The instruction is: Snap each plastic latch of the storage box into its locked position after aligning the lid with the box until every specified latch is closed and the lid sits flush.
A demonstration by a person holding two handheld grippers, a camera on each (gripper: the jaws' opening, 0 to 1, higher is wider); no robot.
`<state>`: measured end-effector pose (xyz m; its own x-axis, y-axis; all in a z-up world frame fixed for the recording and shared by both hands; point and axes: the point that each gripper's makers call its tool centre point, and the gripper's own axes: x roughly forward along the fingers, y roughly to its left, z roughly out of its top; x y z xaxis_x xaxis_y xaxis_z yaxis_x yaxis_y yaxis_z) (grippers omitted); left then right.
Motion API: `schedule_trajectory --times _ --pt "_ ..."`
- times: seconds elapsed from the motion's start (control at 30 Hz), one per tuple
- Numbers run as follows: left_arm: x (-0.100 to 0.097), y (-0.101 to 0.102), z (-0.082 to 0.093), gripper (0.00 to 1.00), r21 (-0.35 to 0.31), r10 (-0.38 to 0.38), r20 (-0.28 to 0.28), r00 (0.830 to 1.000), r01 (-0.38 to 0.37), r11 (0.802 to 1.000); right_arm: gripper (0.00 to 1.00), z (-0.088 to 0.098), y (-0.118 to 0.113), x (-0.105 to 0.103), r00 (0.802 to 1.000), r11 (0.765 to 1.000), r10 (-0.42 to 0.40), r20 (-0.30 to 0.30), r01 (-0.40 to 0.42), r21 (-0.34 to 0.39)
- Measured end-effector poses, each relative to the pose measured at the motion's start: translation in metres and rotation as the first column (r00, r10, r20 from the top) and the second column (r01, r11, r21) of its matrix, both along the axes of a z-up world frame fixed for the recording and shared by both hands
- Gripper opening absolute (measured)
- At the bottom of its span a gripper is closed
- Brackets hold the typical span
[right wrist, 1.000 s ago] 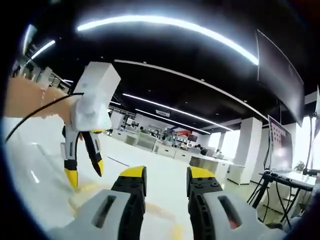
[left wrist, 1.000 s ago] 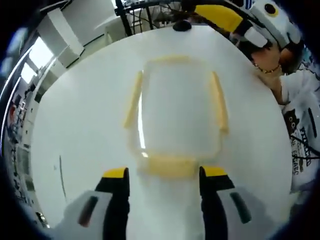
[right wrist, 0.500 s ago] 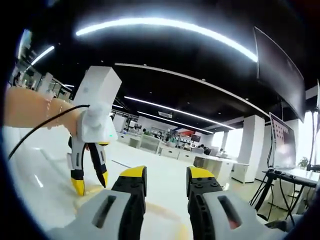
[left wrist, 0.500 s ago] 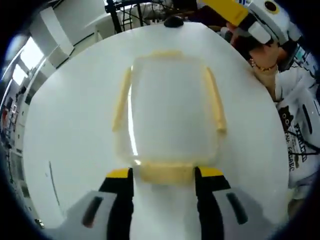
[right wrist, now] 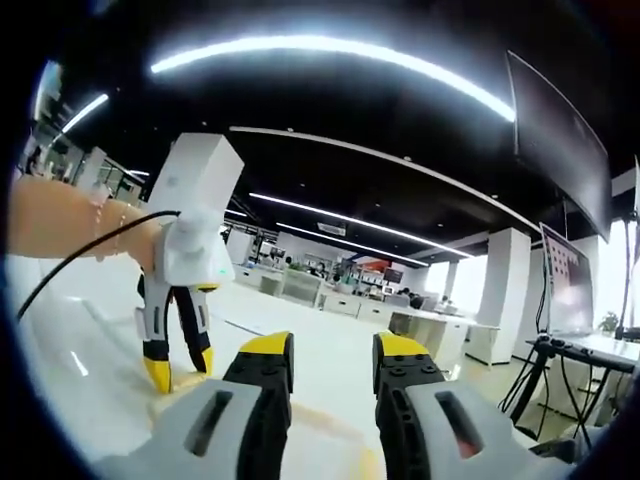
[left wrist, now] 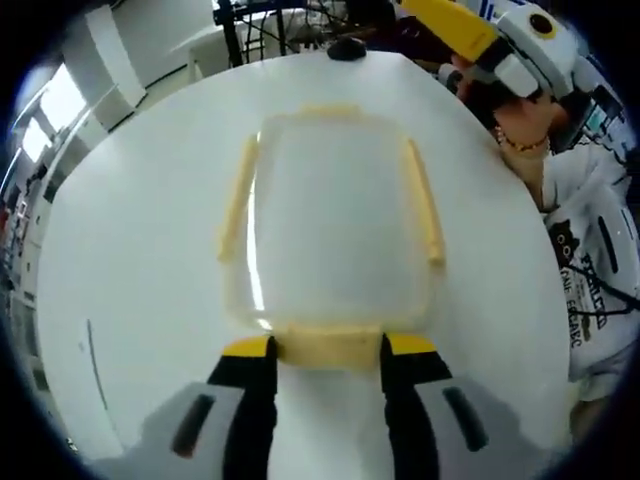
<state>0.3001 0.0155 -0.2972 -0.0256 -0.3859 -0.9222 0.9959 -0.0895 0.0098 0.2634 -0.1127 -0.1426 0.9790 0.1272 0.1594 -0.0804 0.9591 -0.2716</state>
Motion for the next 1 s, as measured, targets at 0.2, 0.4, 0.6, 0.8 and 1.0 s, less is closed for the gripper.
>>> schedule_trajectory --times 0.2,0.4,0.6,0.8,1.0 --pt "-0.002 0.005 0.0 0.41 0.007 0.008 0.0 1.0 -0.008 1.0 0.36 0.006 -0.004 -0.003 1.0 1.0 0.005 0.024 -0.005 -0.023" --pt "-0.005 0.008 0.0 0.41 0.02 0.018 0.002 1.0 -0.018 1.0 0.39 0.023 -0.015 -0.009 0.999 0.999 0.028 0.041 -0.027 -0.033" --pt "-0.01 0.009 0.002 0.41 0.035 0.022 0.003 1.0 -0.022 0.999 0.43 0.023 -0.032 -0.011 1.0 0.989 0.011 -0.024 -0.015 -0.144" --pt "-0.012 0.01 0.003 0.4 0.046 0.024 0.004 1.0 -0.024 0.999 0.47 0.019 -0.038 -0.006 0.993 0.974 0.072 -0.095 -0.09 -0.207" --pt "-0.011 0.012 0.002 0.4 0.061 0.028 0.008 1.0 -0.029 0.998 0.47 -0.002 -0.055 0.007 0.944 0.888 0.1 -0.314 -0.227 -0.4"
